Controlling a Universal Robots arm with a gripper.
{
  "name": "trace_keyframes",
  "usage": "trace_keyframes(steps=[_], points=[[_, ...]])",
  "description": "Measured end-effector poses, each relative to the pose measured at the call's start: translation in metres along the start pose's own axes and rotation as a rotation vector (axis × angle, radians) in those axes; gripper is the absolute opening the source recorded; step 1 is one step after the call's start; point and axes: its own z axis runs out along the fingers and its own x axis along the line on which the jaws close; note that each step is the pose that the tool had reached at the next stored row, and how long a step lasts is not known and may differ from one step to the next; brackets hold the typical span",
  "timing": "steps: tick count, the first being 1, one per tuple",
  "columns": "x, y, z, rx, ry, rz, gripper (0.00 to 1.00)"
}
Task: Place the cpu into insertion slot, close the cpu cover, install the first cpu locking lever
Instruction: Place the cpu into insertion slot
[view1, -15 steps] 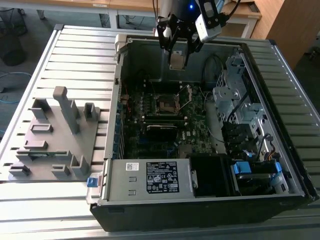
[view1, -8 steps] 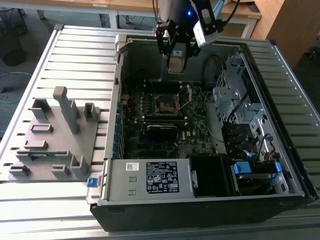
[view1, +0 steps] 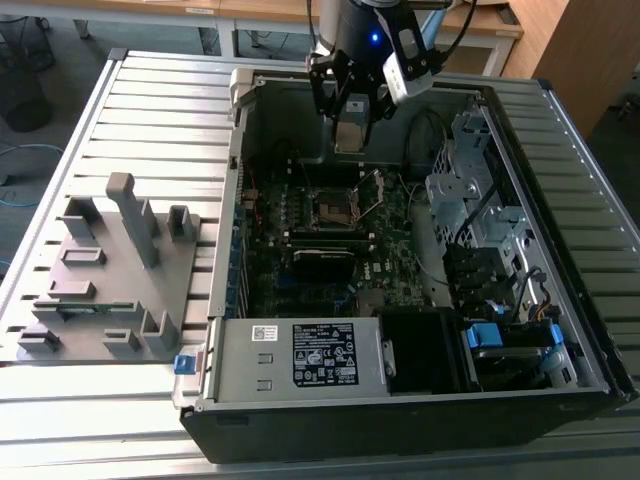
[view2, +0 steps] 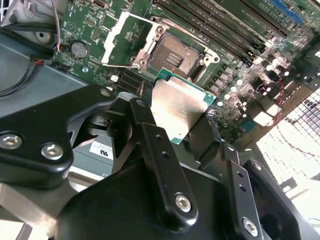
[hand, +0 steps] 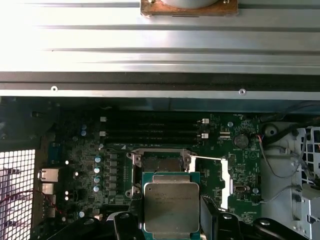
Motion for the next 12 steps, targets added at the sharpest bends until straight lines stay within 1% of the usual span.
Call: trace_keyframes(steps=[12], points=[[0.0001, -0.0003, 0.0035, -0.0002, 0.0000, 0.000, 0.54]])
